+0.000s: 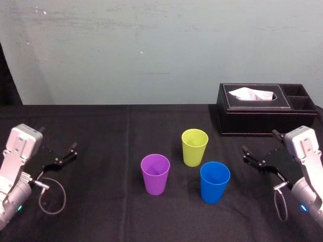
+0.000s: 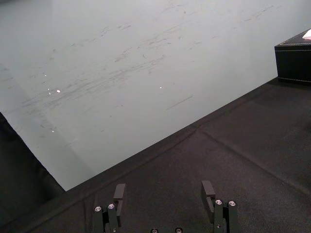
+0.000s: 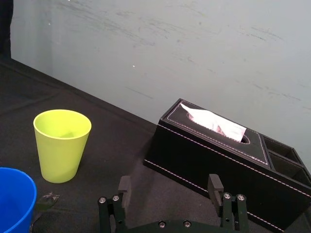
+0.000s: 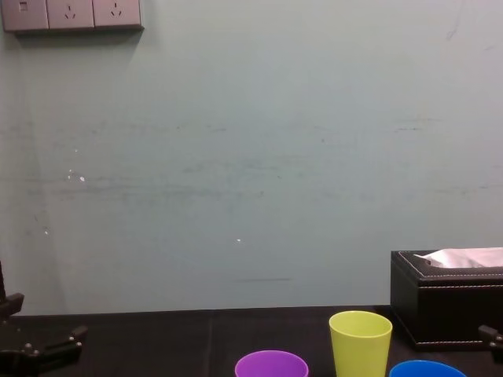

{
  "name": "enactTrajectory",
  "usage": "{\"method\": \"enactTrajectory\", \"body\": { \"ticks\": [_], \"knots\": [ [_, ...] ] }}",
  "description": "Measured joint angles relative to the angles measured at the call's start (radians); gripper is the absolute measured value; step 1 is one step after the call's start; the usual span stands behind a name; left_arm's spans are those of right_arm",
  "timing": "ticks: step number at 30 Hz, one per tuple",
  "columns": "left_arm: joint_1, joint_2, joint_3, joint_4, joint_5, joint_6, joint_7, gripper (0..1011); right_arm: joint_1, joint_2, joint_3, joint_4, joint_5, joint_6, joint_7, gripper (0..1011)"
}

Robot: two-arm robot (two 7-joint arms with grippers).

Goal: Stack the three plastic cups sequentially using one hand.

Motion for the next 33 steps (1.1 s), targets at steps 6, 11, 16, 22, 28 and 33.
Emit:
{"method": "enactTrajectory", "body": {
  "ticks": [6,11,16,22,28,33],
  "knots": [
    [0.000,0.000,0.000,0.000,0.000,0.000,0.000,1000,0.000,0.000,0.000,0.000,0.000,0.000,0.000,1004],
    [0.000,0.000,0.000,0.000,0.000,0.000,0.000,1000,0.000,0.000,0.000,0.000,0.000,0.000,0.000,1004],
    [0.000,0.000,0.000,0.000,0.000,0.000,0.000,1000,0.000,0.000,0.000,0.000,0.000,0.000,0.000,1004],
    [0.000,0.000,0.000,0.000,0.000,0.000,0.000,1000,0.000,0.000,0.000,0.000,0.000,0.000,0.000,1004],
    [0.000,0.000,0.000,0.000,0.000,0.000,0.000,1000,0.000,0.000,0.000,0.000,0.000,0.000,0.000,1004],
    [0.000,0.000,0.000,0.000,0.000,0.000,0.000,1000,0.000,0.000,0.000,0.000,0.000,0.000,0.000,1004]
  ]
}}
